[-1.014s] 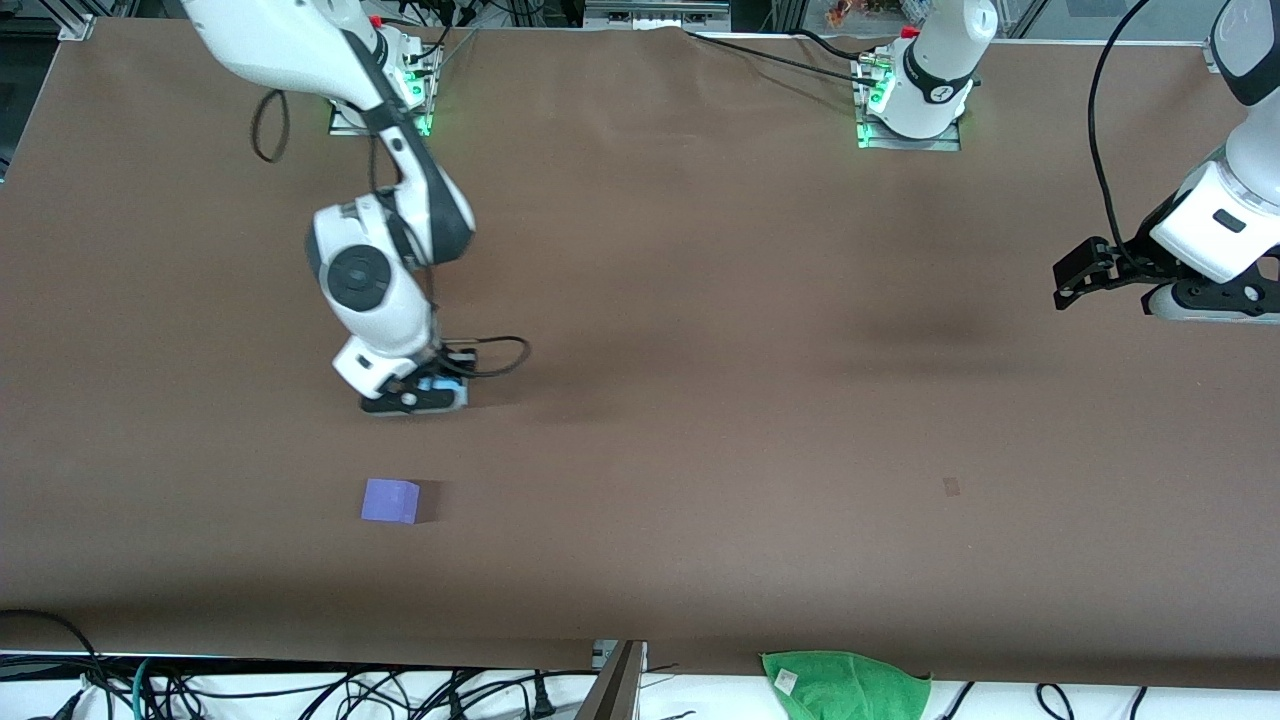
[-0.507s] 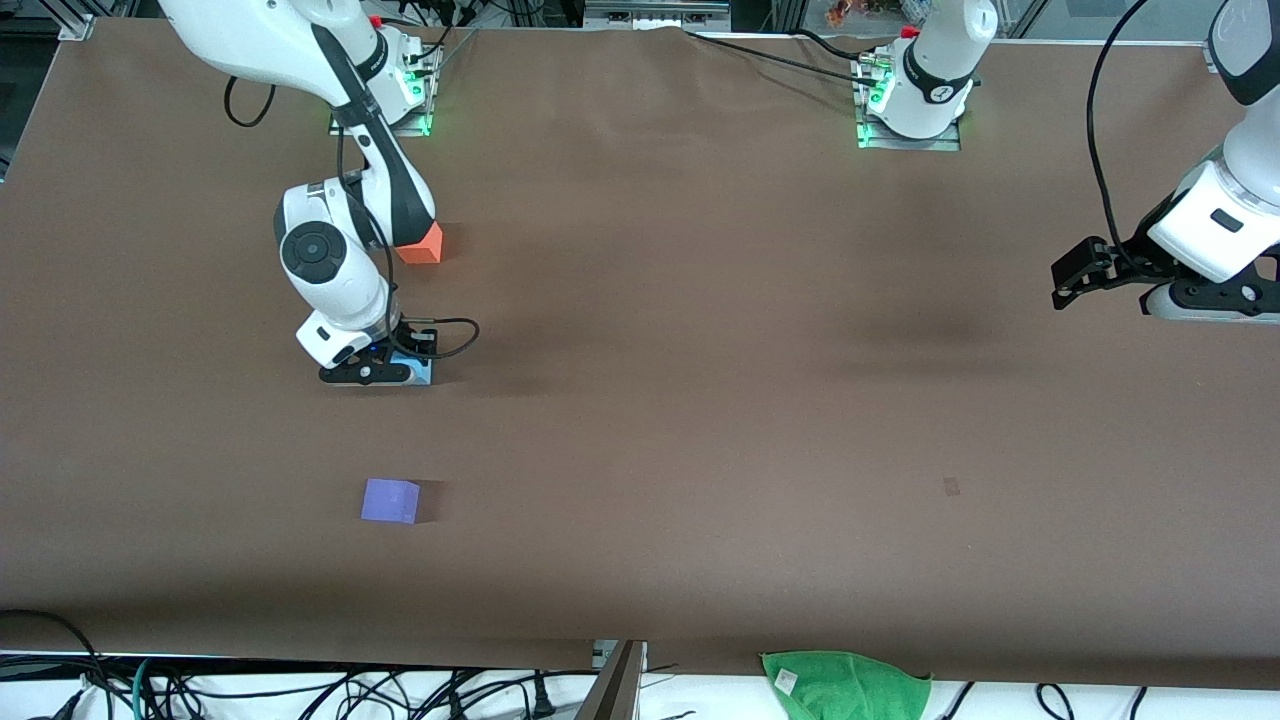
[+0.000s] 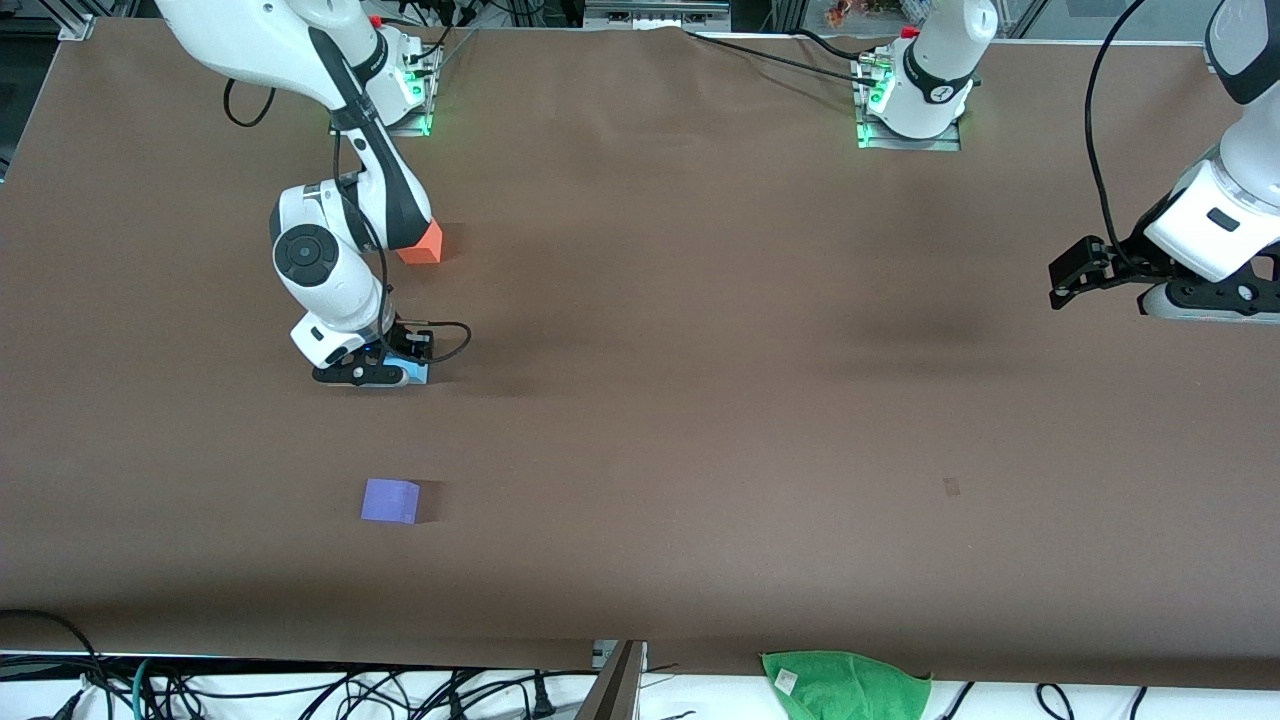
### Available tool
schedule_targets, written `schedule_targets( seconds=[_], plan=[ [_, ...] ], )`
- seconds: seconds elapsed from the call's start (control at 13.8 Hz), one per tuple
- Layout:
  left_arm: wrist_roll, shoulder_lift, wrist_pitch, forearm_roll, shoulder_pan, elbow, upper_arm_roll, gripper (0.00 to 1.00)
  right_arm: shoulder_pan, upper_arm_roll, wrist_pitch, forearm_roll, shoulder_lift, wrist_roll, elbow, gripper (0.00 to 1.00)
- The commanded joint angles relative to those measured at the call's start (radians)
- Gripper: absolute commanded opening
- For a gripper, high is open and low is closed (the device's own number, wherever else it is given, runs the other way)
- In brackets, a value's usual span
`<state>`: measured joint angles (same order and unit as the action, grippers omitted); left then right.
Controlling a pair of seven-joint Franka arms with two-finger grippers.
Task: Place blue block between orange and purple blocks
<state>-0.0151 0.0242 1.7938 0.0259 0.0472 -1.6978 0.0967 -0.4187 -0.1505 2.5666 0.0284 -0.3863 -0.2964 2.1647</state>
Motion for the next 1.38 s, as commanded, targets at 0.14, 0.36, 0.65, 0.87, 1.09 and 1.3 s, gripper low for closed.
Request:
schedule_targets(
  seconds=[0.14,0.36,0.65,0.87,1.09,1.3],
  plan=[
    [0.023,0.013,-0.004,-0.018,0.000,0.026,0.000,1.00,-0.003,0.011,-0.050,-0.018,0.026,0.016,-0.041,0.99],
    [0.021,0.013,-0.002,-0.018,0.000,0.027,0.000,1.00,-0.003,0.011,-0.260,-0.015,0.038,0.022,-0.217,0.99],
    [0.023,0.014,-0.004,-0.018,-0.001,0.037,0.000,1.00,-0.009,0.012,-0.656,-0.010,0.041,0.031,-0.553,0.99],
    [0.021,0.014,-0.004,-0.018,-0.001,0.037,0.000,1.00,-0.006,0.009,-0.843,-0.016,0.064,0.131,-0.713,0.99],
    [0.023,0.014,-0.004,-0.018,-0.001,0.037,0.000,1.00,0.001,0.002,-1.023,-0.019,0.154,0.132,-0.769,1.00],
    [0.023,0.014,-0.004,-0.018,-0.001,0.037,0.000,1.00,0.075,0.017,-1.074,-0.065,0.306,0.164,-0.625,1.00]
  ],
)
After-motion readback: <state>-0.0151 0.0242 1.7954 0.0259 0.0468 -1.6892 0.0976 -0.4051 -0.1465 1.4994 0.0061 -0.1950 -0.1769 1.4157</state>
